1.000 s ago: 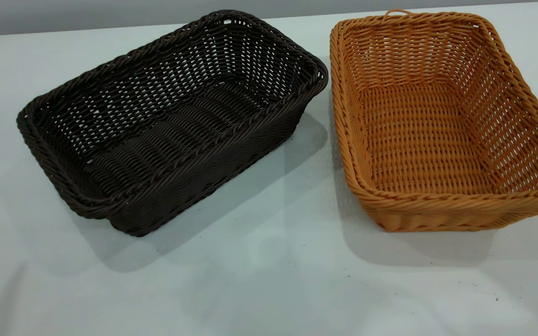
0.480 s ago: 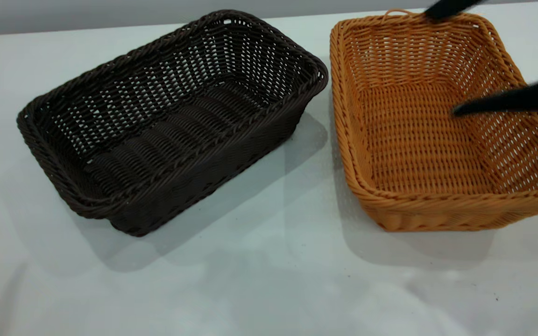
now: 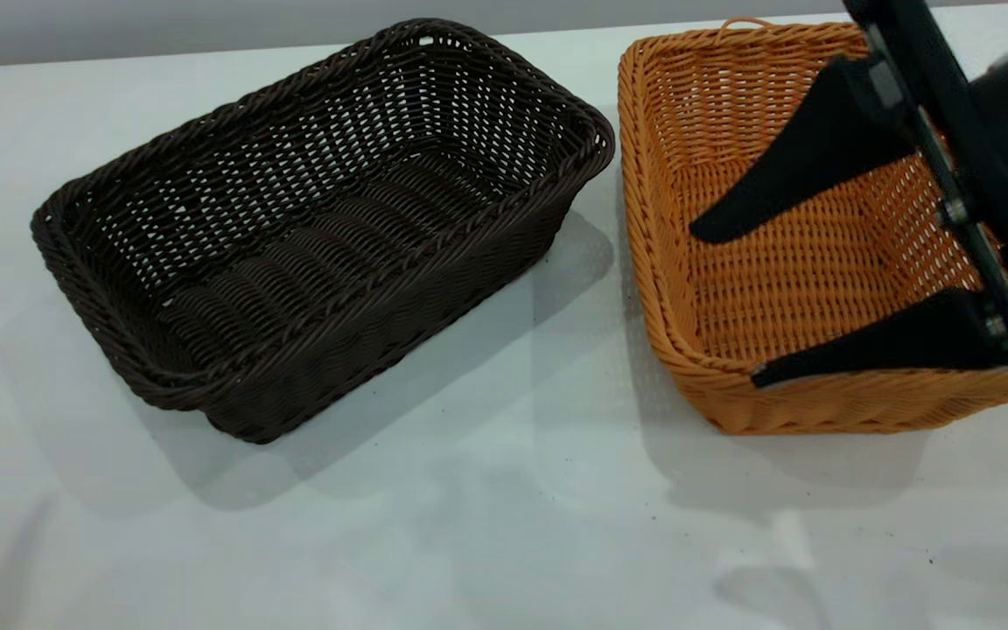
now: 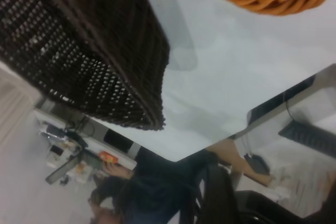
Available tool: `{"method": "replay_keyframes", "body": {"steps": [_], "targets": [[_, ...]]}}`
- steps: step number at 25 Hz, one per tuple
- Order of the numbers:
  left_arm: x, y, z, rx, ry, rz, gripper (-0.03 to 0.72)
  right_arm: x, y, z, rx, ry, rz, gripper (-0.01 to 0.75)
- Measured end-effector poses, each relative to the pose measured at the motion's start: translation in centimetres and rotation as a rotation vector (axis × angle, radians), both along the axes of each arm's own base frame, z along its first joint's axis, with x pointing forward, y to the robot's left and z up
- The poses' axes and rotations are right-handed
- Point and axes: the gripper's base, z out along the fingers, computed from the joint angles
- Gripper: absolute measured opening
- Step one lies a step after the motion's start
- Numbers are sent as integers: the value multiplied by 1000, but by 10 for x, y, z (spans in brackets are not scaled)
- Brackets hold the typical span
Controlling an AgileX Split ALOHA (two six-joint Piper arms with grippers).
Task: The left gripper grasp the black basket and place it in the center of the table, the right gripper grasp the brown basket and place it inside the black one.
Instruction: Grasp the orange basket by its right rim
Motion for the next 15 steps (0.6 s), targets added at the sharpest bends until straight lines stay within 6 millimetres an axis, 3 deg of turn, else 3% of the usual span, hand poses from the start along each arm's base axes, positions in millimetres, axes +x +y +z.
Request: {"method": "replay_keyframes", "body": {"steps": [15], "targets": [[0, 0, 0, 1, 1, 0, 384, 11, -6, -33, -116, 94, -118, 478]]}}
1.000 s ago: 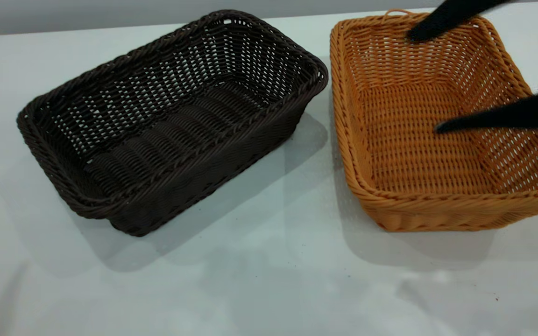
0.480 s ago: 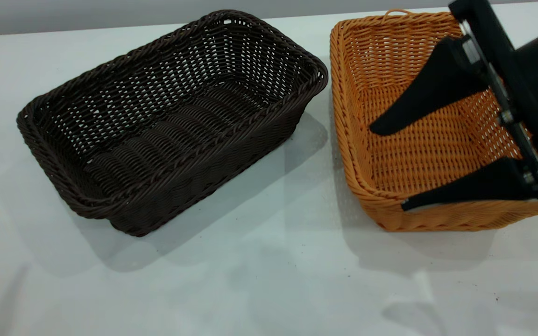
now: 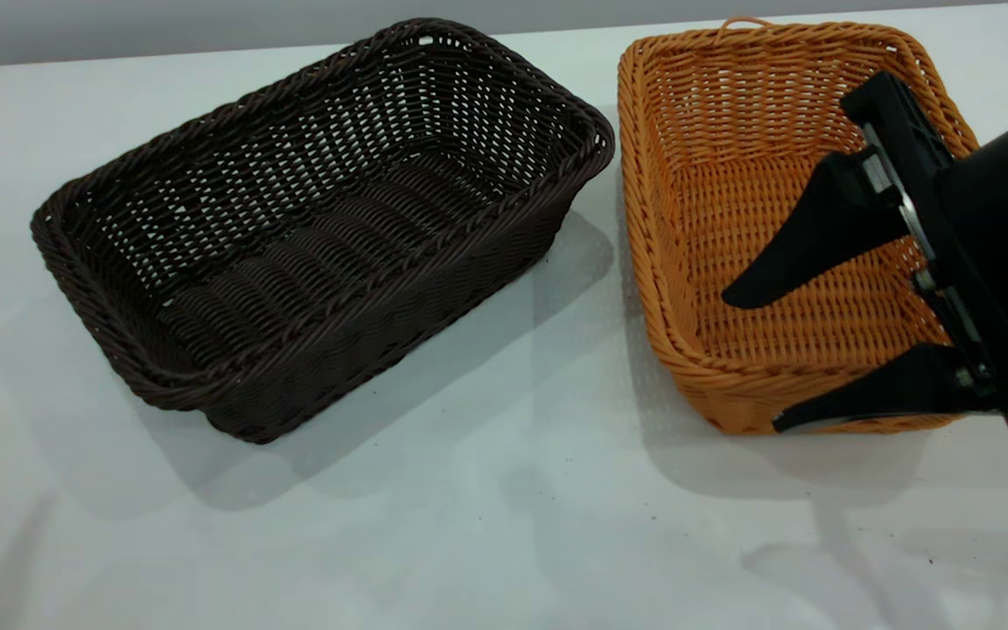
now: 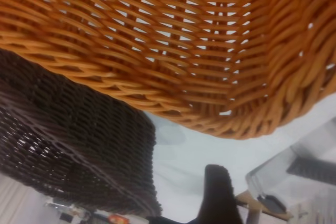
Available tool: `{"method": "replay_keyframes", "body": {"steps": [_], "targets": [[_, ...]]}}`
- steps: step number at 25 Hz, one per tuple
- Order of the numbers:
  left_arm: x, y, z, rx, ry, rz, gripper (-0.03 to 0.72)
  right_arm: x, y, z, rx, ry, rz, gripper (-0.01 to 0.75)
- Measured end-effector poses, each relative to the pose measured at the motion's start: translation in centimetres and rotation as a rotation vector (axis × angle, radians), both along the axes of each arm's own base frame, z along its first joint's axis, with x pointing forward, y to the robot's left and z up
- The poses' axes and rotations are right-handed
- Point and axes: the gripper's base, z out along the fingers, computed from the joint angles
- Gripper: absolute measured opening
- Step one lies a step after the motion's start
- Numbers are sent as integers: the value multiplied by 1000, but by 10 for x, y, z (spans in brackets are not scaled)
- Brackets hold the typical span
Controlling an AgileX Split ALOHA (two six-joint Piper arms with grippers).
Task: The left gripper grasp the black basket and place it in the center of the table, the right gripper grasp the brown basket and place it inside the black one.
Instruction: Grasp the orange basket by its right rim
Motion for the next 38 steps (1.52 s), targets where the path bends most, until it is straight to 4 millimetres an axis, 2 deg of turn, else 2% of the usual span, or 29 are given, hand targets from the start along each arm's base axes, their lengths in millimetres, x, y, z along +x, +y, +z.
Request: {"method": "replay_keyframes", "body": {"steps": [14, 23, 27, 38], "targets": [[0, 0, 0, 0, 3, -1, 384, 7, -10, -9, -127, -40, -66, 478], [0, 0, 0, 0, 3, -1, 384, 8, -12, -31, -173, 39, -84, 477], [0, 0, -1, 1, 7, -3, 384, 9, -16, -33, -215, 27, -98, 475], [0, 0, -1, 1, 10, -4, 384, 15, -26, -37, -324, -10, -167, 422]]}}
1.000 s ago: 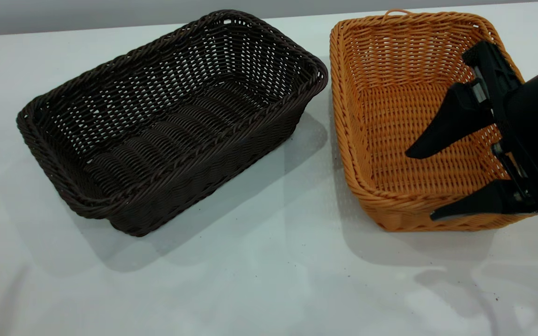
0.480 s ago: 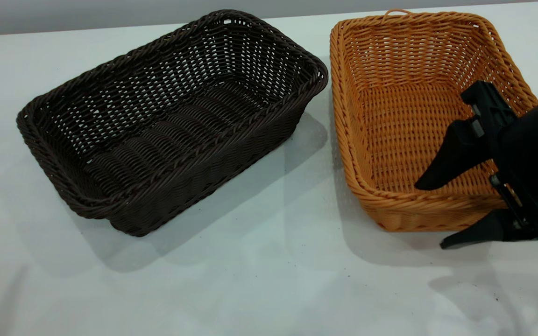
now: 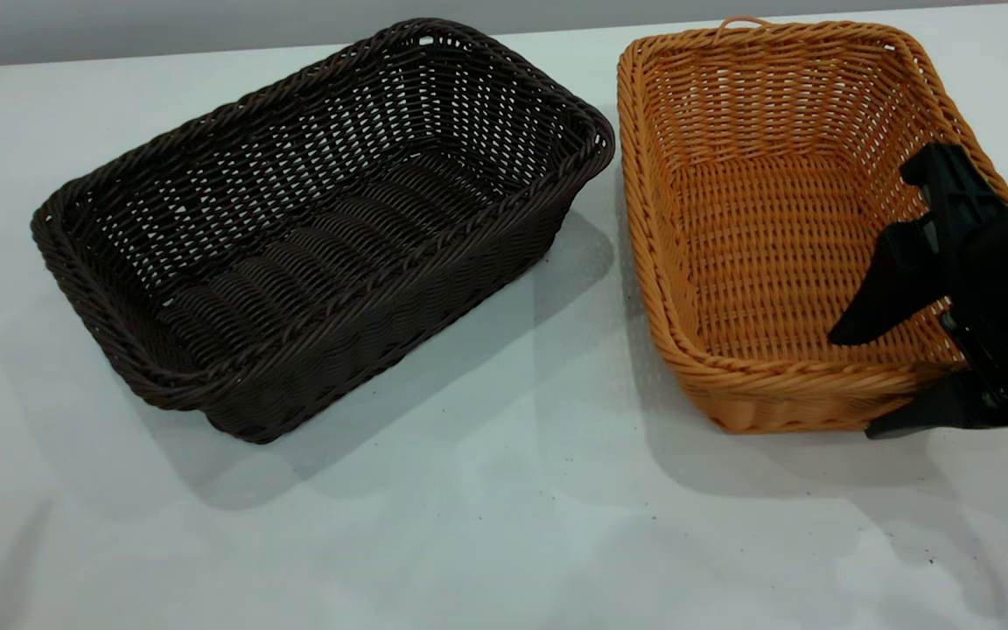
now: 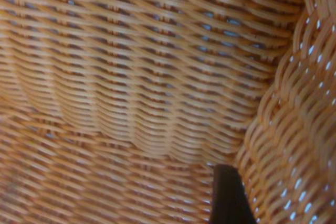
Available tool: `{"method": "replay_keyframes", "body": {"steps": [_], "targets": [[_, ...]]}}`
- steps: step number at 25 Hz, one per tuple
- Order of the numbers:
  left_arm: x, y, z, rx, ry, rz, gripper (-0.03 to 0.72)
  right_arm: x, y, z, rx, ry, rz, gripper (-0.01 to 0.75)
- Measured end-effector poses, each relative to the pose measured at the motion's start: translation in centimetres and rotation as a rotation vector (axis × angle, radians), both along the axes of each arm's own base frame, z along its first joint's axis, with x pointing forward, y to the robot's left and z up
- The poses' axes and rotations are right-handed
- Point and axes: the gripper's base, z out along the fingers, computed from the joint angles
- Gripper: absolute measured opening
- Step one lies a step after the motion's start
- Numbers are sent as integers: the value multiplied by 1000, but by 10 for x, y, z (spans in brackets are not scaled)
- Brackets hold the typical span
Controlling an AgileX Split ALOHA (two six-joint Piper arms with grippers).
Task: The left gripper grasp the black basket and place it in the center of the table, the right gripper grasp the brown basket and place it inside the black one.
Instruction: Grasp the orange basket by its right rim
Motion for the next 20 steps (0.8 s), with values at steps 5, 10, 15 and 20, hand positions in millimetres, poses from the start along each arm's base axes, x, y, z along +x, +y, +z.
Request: {"method": "replay_keyframes", "body": {"steps": [5, 10, 15, 20], "targets": [[0, 0, 0, 0, 0, 0, 384, 2, -3, -1, -27, -9, -40, 420], [0, 0, 0, 0, 0, 0, 384, 2, -6, -9, -55, 17, -65, 419], [0, 0, 0, 0, 0, 0, 384, -2, 0, -13, 4, 60, -38, 416], [0, 0, 0, 1, 0, 0, 384, 0, 0, -13, 6, 58, -47, 368]]}}
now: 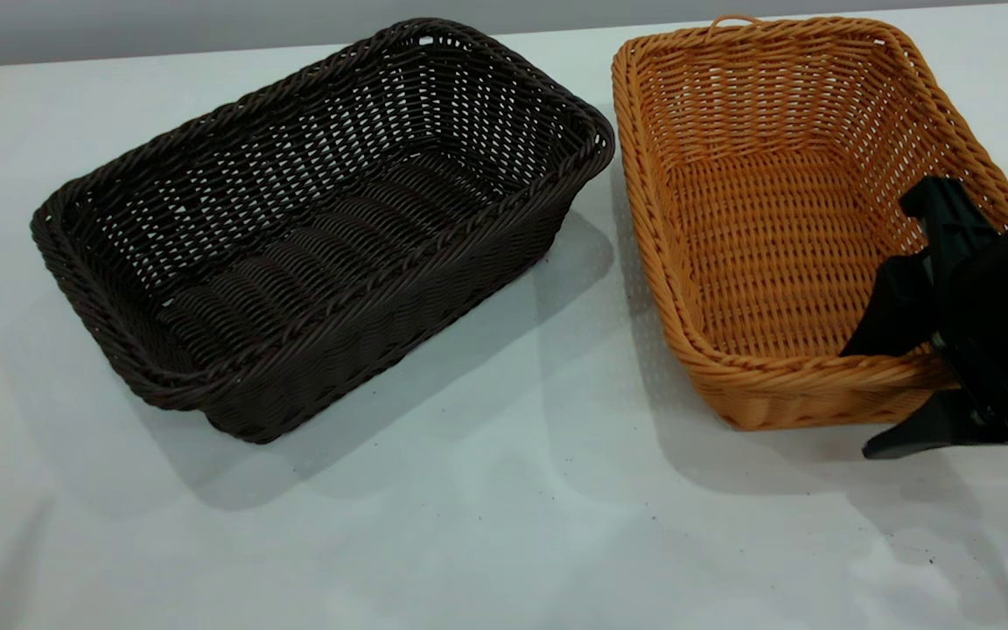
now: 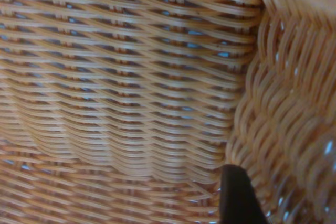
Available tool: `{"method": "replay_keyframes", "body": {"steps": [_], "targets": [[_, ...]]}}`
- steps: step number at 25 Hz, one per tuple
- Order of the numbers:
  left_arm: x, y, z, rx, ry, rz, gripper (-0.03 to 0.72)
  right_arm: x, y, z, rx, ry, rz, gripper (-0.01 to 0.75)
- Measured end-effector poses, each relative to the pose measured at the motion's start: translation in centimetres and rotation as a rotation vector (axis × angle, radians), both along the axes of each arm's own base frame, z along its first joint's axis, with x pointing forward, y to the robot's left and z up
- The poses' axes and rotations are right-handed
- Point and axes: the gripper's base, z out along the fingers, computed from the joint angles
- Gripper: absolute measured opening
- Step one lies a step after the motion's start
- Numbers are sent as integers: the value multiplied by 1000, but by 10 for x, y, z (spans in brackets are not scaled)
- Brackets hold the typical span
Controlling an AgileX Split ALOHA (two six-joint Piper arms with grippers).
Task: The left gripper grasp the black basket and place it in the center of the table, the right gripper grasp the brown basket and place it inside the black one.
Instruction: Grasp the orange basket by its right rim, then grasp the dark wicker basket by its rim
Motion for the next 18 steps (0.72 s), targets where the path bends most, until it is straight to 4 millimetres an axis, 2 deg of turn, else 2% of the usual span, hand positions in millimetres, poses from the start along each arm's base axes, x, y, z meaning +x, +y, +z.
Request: {"method": "replay_keyframes", "body": {"steps": [8, 15, 18], "targets": [[0, 0, 0, 2, 0, 0, 384, 2, 3, 2, 29, 1, -13, 262], [0, 0, 0, 2, 5, -2, 384, 2, 3, 2, 31, 1, -23, 106], [-1, -1, -2, 2, 26, -10, 384, 2, 2, 2, 30, 0, -23, 105]]}}
